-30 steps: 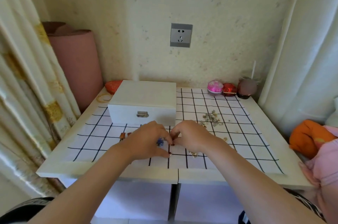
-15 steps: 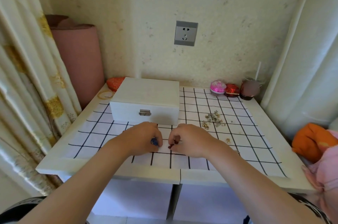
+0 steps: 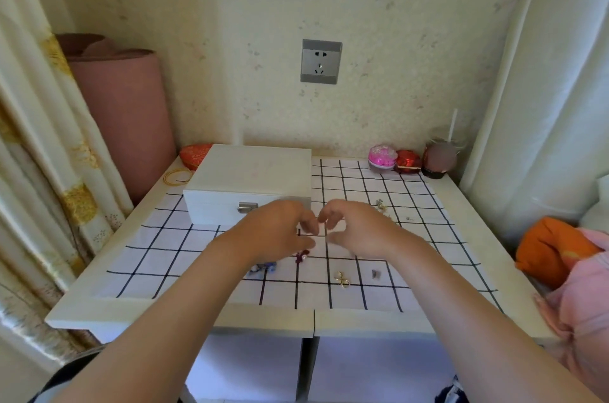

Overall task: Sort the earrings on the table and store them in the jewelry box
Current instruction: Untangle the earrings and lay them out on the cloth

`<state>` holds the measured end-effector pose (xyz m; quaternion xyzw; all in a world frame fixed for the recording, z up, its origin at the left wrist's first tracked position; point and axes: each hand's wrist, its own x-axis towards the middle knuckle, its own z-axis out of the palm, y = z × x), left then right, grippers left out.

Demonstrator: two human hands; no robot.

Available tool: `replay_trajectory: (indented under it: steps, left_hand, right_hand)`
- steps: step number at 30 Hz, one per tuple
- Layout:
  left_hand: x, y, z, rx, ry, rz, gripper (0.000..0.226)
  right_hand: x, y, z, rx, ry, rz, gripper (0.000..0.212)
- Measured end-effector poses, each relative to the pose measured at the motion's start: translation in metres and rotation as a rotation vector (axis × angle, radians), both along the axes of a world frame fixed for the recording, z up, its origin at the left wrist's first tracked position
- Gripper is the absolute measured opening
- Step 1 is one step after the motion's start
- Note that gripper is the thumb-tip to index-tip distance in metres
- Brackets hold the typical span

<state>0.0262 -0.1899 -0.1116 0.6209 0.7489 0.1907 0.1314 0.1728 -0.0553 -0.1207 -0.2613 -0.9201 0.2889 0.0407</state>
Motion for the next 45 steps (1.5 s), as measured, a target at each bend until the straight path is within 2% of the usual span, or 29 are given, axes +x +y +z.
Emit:
replay_trajectory:
  steps: [2, 5, 8, 19, 25, 33, 36, 41, 45]
  left_hand:
    - [0.013, 0.017, 0.005, 0.055, -0.028, -0.019, 0.016]
    - [0.031, 0.046, 0.006, 0.095, -0.043, -0.062, 0.017]
    - [0.042, 0.076, 0.000, 0.104, -0.001, -0.075, 0.019]
    - [0.055, 0.151, -0.034, -0.032, 0.156, -0.049, 0.020]
    - [0.050, 0.157, -0.035, -0.055, 0.119, -0.007, 0.023]
    - [0.043, 0.159, -0.028, -0.066, -0.007, 0.005, 0.022]
    - [0.041, 0.160, -0.025, -0.030, -0.068, 0.000, 0.021]
    - [0.043, 0.156, -0.017, 0.099, -0.305, -0.003, 0.023]
    - [0.041, 0.154, -0.015, 0.250, -0.361, 0.041, 0.014]
  right_hand:
    - [0.013, 0.022, 0.004, 0.045, 0.058, -0.097, 0.021]
    - [0.031, 0.054, 0.001, 0.125, 0.048, -0.223, 0.018]
    - [0.043, 0.077, -0.004, 0.107, 0.036, -0.273, 0.021]
    - [0.060, 0.109, -0.018, 0.109, -0.068, -0.145, 0.026]
    - [0.055, 0.111, -0.020, 0.208, -0.095, -0.126, 0.018]
    - [0.044, 0.105, -0.023, 0.236, -0.134, -0.079, 0.008]
    - [0.045, 0.108, -0.020, 0.146, -0.048, -0.150, 0.003]
    - [0.048, 0.111, -0.007, -0.231, 0.348, -0.382, 0.008]
    - [0.045, 0.106, -0.002, -0.477, 0.393, -0.459, 0.019]
